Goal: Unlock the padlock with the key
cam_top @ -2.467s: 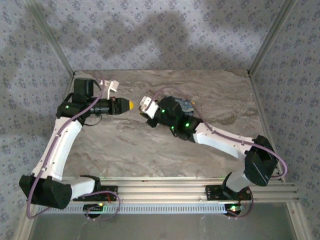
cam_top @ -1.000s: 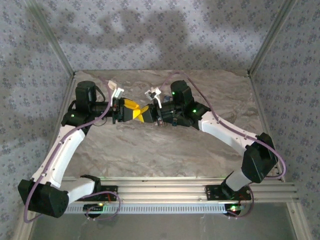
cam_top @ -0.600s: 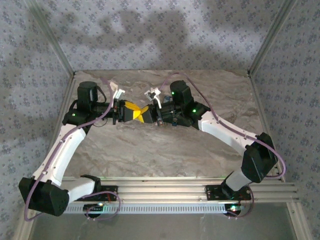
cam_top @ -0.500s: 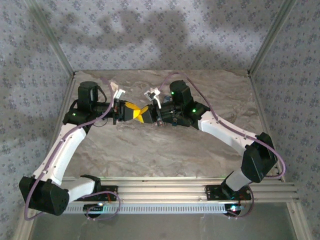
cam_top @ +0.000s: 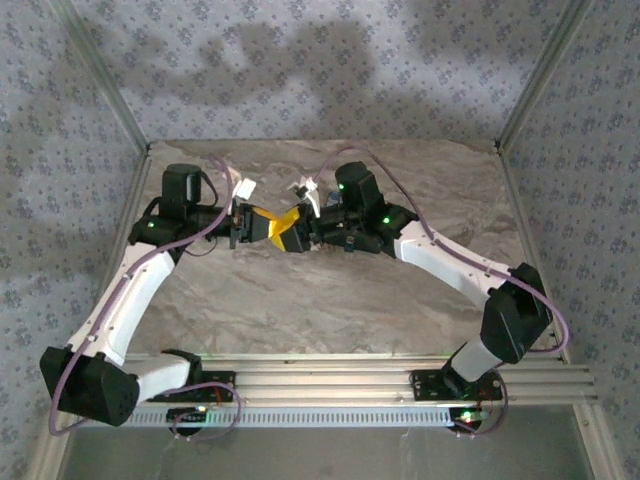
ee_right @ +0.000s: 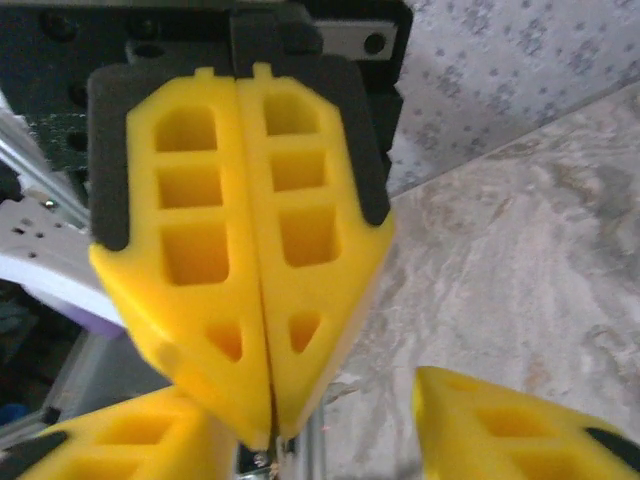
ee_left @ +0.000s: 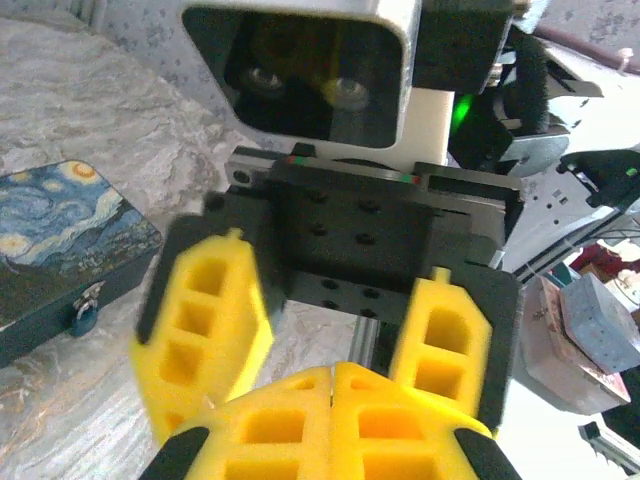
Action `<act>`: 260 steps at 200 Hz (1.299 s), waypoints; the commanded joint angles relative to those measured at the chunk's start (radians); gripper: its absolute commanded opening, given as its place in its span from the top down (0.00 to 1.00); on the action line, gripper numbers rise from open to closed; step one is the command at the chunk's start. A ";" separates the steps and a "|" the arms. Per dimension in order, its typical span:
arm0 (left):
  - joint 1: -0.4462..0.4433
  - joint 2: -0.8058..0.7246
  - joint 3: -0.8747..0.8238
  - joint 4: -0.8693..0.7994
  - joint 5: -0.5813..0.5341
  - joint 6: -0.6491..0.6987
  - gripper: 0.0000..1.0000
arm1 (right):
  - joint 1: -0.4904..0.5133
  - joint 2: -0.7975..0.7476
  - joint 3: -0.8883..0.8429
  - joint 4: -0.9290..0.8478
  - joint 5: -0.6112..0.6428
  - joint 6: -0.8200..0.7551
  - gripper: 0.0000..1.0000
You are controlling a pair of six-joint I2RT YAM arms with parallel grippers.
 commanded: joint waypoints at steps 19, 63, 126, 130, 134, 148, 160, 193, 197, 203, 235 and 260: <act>0.035 0.017 0.056 -0.091 -0.160 -0.017 1.00 | -0.059 -0.111 -0.046 0.000 0.085 -0.009 0.37; 0.037 0.026 0.099 -0.128 -0.210 -0.053 1.00 | -0.085 -0.196 -0.126 -0.037 0.173 -0.065 0.43; 0.019 0.049 0.141 -0.196 -0.124 0.030 1.00 | -0.030 -0.125 -0.027 -0.126 0.136 -0.131 0.48; 0.016 0.052 0.144 -0.196 -0.120 0.039 1.00 | -0.028 -0.119 -0.020 -0.133 0.135 -0.135 0.48; 0.012 0.055 0.148 -0.226 -0.118 0.049 1.00 | -0.025 -0.115 -0.015 -0.140 0.134 -0.139 0.48; -0.001 0.069 0.164 -0.261 -0.113 0.081 1.00 | -0.018 -0.103 -0.001 -0.152 0.124 -0.146 0.48; -0.011 0.080 0.174 -0.281 -0.101 0.100 1.00 | -0.016 -0.094 0.006 -0.162 0.120 -0.149 0.48; -0.034 0.096 0.189 -0.300 -0.069 0.129 1.00 | -0.016 -0.082 0.020 -0.193 0.123 -0.158 0.54; -0.035 0.098 0.190 -0.301 -0.066 0.131 1.00 | -0.015 -0.081 0.020 -0.196 0.121 -0.160 0.56; -0.036 0.101 0.192 -0.304 -0.061 0.136 1.00 | -0.016 -0.079 0.019 -0.199 0.121 -0.161 0.58; -0.039 0.109 0.204 -0.322 -0.045 0.157 1.00 | -0.014 -0.065 0.031 -0.227 0.094 -0.163 0.69; -0.040 0.110 0.206 -0.331 -0.035 0.166 1.00 | -0.015 -0.054 0.038 -0.232 0.048 -0.156 0.80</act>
